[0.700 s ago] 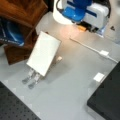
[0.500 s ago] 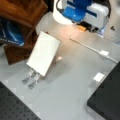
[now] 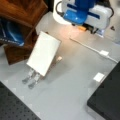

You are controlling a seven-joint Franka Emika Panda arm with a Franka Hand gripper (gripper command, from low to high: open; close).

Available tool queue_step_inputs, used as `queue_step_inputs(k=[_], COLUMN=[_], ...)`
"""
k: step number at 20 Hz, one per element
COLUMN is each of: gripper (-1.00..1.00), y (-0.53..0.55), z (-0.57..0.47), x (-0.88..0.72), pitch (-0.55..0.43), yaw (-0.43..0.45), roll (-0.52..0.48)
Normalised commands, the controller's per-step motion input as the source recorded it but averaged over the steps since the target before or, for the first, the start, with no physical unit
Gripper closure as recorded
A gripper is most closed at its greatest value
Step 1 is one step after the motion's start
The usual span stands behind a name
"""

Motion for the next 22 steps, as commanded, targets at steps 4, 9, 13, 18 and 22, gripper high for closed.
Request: queue_step_inputs(k=[4, 9, 13, 18, 22], gripper=[-1.00, -1.00, -1.00, -1.00, -1.00], y=[0.33, 0.32, 0.23, 0.17, 0.12], z=[0.08, 0.17, 0.21, 0.09, 0.04], x=[0.35, 0.41, 0.40, 0.43, 0.44], pitch=[0.094, 0.138, 0.267, 0.285, 0.311], yaw=[-0.027, -0.112, -0.071, -0.033, -0.054], roll=[0.045, 0.085, 0.044, 0.104, 0.317])
